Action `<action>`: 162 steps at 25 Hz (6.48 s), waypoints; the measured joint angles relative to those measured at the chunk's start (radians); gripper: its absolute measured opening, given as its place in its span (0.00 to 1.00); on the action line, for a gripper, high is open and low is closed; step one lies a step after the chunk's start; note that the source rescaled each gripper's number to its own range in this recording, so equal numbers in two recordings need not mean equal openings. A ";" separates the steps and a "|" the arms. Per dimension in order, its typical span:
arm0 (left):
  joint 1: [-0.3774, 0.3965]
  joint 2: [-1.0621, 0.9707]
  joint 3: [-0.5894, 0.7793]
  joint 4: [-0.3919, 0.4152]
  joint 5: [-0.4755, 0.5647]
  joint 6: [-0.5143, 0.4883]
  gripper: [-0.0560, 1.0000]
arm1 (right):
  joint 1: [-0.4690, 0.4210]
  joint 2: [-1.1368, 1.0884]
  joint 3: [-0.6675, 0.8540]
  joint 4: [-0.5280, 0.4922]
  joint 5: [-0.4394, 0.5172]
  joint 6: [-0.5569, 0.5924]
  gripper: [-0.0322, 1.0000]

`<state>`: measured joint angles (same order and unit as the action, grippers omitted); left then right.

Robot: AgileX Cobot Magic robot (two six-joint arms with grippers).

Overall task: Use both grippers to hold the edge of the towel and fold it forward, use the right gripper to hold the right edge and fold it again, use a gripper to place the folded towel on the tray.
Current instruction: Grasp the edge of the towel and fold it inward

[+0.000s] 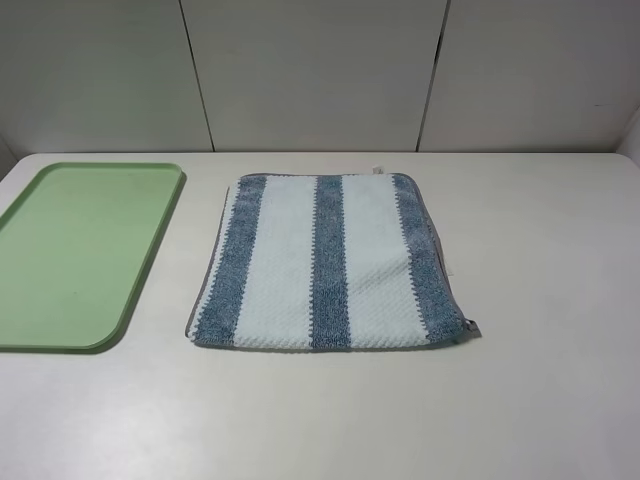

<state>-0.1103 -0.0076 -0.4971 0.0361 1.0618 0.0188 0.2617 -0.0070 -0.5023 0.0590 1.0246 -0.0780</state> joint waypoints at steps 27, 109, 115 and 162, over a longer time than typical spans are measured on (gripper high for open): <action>0.000 0.000 0.000 0.000 0.000 0.000 1.00 | 0.000 0.000 0.000 0.001 0.000 0.000 1.00; -0.566 1.231 -0.210 0.130 -0.193 0.597 0.97 | 0.567 1.565 -0.566 -0.092 -0.196 -0.533 1.00; -0.566 1.335 -0.210 0.154 -0.263 0.669 0.97 | 0.567 1.626 -0.566 -0.094 -0.245 -0.609 1.00; -0.566 1.581 -0.208 0.196 -0.513 0.730 0.97 | 0.425 1.864 -0.274 -0.334 -0.532 -0.678 1.00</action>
<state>-0.6760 1.5737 -0.7049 0.2316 0.5490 0.7490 0.6869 1.8565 -0.7758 -0.2750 0.4928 -0.7563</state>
